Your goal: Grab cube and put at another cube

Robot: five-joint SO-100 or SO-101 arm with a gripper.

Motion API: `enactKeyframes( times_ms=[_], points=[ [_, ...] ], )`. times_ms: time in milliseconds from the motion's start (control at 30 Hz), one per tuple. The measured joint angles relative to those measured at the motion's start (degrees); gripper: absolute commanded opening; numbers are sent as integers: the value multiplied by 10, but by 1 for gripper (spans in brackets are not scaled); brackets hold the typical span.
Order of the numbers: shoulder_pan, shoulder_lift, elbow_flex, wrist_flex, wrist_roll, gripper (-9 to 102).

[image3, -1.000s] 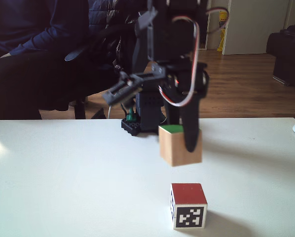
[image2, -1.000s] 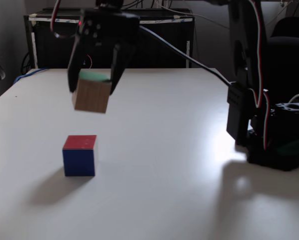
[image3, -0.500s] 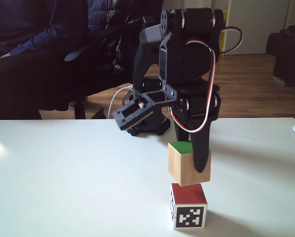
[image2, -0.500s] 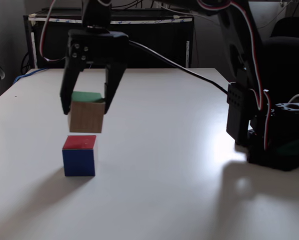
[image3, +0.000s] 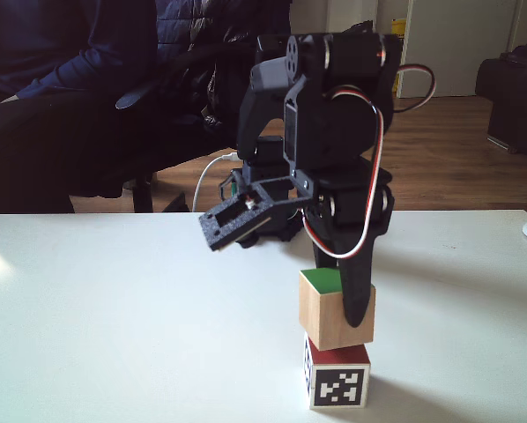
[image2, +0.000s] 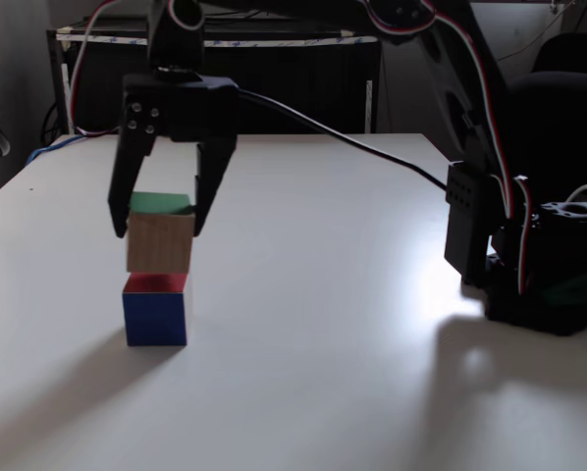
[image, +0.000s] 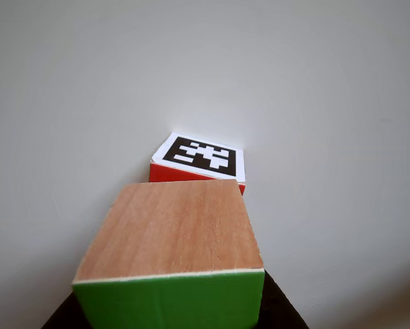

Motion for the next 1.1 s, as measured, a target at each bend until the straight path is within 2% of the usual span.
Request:
enactKeyframes(
  times_ms=[433, 533, 767, 867, 1100],
  points=[
    [0, -32, -25, 9, 0, 21],
    [0, -32, -25, 11, -1, 29],
    [0, -31, -26, 9, -4, 32],
    [0, -31, -26, 9, -4, 38],
    [0, -30, -26, 11, -8, 38]
  ],
)
